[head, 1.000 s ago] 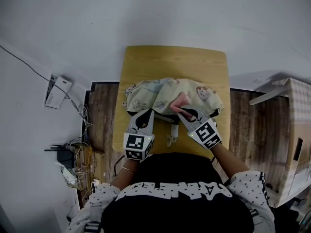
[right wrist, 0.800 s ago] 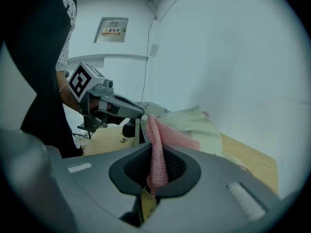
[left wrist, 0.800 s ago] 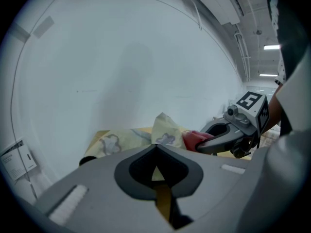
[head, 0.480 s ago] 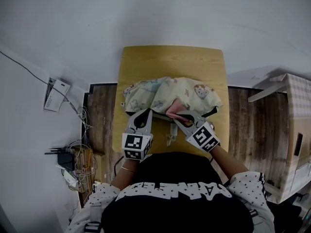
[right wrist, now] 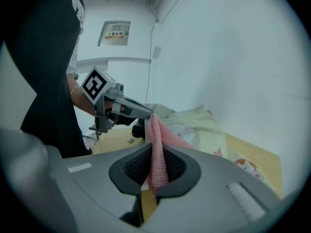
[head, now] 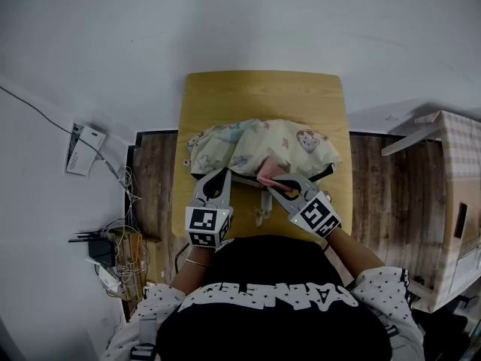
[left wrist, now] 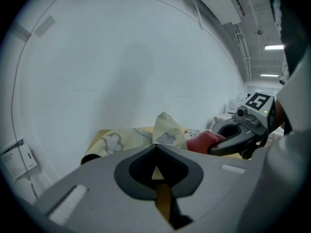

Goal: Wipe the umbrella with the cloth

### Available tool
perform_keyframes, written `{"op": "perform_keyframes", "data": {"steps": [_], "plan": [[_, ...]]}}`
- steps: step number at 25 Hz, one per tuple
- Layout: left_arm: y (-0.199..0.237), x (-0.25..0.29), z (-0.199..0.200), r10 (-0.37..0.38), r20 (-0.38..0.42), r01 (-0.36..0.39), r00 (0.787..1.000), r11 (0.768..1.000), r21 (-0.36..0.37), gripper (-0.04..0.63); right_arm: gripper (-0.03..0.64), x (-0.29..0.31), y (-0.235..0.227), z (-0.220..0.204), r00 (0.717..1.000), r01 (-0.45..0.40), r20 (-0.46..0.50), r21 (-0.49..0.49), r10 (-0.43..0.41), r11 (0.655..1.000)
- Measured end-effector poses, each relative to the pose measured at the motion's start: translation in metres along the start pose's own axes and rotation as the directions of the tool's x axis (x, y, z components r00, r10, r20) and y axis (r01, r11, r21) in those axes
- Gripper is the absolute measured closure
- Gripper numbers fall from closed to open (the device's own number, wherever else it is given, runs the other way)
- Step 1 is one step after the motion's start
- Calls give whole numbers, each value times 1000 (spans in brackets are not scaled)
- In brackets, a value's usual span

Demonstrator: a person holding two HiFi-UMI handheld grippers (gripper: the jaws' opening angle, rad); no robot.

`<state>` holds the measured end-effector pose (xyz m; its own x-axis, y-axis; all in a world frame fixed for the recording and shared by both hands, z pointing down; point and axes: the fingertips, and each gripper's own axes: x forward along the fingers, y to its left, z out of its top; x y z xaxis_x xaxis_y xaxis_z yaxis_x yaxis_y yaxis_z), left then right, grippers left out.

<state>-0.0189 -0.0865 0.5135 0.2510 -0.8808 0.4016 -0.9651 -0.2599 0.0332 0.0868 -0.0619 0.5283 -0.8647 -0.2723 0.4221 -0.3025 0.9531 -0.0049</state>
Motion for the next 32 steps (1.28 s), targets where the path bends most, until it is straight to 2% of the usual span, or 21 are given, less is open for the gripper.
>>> {"op": "perform_keyframes", "data": {"steps": [4,9,14,17,23,32], "plan": [[2,0,4,9,9,-9,1000,1000,3,595,583,-14,-20,22,991,75,114,6,-75,997],[3,0,-1,11,-4,-11,1000,1000,-10,595,583,-32,-53,43,957,214,196,23,-214,977],[5,1,0,15,-3,-15,1000,1000,-7,595,583,-41,-95,49,923,332,191,42,-334,942],[6,2,-1,17,-5,-17,1000,1000,-7,595,583,-39,-118,41,916,370,148,48,-373,928],[7,1,2,27,-1,-27,1000,1000,-4,595,583,-26,-134,19,931,359,51,37,-360,933],[7,0,-1,25,-5,-25,1000,999,-25,595,583,-14,-111,-11,962,268,-55,19,-266,963]]}}
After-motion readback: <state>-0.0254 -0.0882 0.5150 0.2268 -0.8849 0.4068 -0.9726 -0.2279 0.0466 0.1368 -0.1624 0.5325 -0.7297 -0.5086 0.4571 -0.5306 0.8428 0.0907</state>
